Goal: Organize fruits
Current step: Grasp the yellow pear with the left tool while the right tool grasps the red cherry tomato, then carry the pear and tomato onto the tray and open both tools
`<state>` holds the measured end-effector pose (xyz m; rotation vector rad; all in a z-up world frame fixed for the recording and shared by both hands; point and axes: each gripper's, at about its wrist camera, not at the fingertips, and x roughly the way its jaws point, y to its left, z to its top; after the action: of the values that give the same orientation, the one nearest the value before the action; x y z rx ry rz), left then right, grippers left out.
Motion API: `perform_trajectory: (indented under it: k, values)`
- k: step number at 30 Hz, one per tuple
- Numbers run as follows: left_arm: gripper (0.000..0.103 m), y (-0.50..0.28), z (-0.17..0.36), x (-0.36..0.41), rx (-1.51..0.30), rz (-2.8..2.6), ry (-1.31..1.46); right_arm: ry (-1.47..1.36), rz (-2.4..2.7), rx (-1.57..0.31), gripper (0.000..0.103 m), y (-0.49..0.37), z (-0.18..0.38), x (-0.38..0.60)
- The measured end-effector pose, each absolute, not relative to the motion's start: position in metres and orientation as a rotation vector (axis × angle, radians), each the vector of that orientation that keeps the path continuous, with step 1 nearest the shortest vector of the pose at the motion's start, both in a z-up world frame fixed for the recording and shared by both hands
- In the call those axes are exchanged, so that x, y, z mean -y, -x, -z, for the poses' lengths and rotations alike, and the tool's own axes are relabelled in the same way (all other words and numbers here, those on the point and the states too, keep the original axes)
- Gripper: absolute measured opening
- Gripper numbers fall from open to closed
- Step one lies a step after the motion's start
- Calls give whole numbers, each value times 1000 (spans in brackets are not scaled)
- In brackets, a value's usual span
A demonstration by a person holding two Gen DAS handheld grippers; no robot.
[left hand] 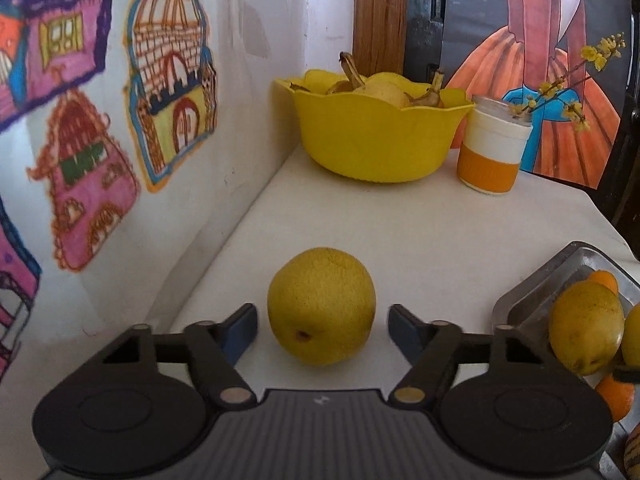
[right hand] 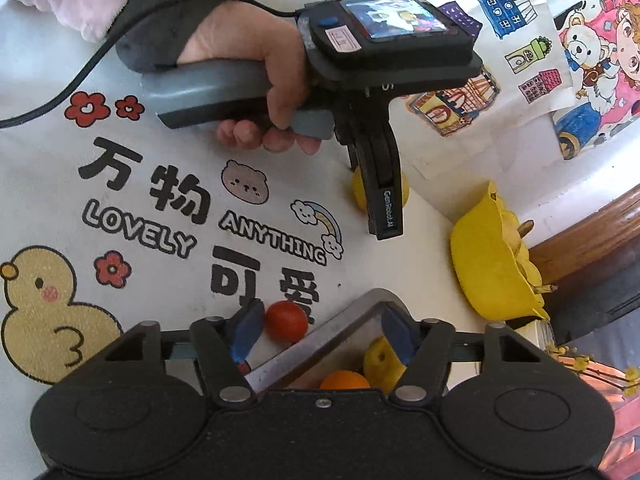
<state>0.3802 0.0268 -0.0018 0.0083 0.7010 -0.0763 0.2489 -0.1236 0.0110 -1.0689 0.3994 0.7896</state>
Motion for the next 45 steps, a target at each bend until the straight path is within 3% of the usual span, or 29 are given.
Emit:
perform_trajectory:
  k: [4,28,35,45]
  values:
    - [57,-377,1,-26,-692,79,-25,1053,-794,-409,59,-248,-11,124]
    - [56,-294,-8,-7,-748,263,-11,884,-808,-503,47,-255,-14,134]
    - [56,-279,-10,-8,-761,234,13,797,-817,-591,33,-265,-17,134]
    - [56,-261,-11,-7,-762,228,48,778,-788,-609,28,-260,-17,131]
